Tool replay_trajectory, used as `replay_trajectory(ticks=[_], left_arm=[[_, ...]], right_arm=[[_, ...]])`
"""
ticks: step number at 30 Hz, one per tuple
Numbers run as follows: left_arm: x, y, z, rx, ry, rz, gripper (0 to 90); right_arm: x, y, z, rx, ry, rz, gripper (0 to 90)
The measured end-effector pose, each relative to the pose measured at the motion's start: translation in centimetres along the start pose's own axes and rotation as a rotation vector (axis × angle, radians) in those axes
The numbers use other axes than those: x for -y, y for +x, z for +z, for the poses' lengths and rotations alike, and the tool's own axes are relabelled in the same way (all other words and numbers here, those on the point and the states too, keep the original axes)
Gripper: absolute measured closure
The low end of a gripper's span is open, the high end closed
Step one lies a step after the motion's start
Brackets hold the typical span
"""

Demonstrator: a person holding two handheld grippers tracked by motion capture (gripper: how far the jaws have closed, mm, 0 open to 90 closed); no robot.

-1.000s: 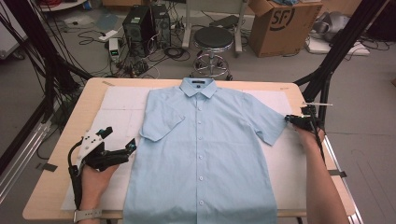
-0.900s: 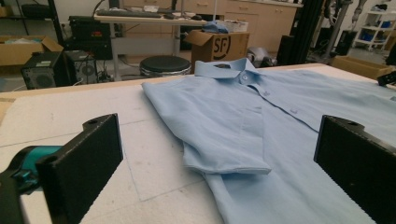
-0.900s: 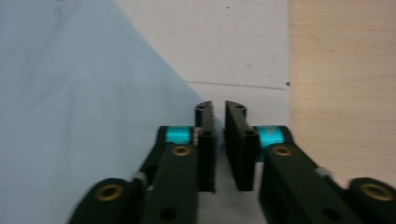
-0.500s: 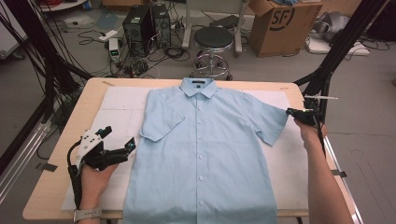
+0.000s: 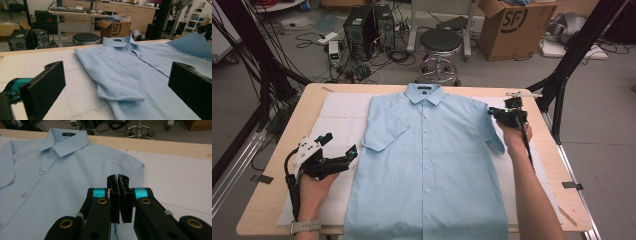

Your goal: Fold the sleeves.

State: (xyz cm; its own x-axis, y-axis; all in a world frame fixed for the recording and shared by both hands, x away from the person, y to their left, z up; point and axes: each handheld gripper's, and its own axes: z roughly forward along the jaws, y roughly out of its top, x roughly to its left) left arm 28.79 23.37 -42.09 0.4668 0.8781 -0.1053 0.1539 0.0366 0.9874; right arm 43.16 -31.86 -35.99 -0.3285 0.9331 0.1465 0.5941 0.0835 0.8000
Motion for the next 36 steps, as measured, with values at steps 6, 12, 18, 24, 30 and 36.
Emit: replay_trajectory(ticks=[6, 12, 18, 24, 30, 36], left_arm=[[0.2, 0.3, 0.2, -0.010, 0.012, -0.005, 1.7], [0.3, 0.3, 0.3, -0.014, 0.027, 0.005, 1.7], [0.4, 0.3, 0.4, -0.017, 0.035, 0.004, 1.7], [0.5, 0.3, 0.4, -0.018, 0.041, 0.003, 1.7], [0.5, 0.2, 0.4, -0.017, 0.044, 0.006, 1.7], [0.4, 0.1, 0.3, -0.014, 0.034, 0.004, 1.7]], right_arm=[[0.4, 4.3, 3.1, -0.045, 0.018, -0.029, 88.4], [1.6, 8.8, 6.6, -0.087, 0.042, -0.057, 88.3], [2.4, 10.3, 8.0, -0.113, 0.059, -0.060, 88.3], [3.1, 10.7, 9.0, -0.117, 0.087, -0.056, 88.0], [3.1, 10.7, 9.2, -0.134, 0.098, -0.051, 77.4], [1.8, 9.6, 7.3, -0.130, 0.044, -0.057, 39.9]])
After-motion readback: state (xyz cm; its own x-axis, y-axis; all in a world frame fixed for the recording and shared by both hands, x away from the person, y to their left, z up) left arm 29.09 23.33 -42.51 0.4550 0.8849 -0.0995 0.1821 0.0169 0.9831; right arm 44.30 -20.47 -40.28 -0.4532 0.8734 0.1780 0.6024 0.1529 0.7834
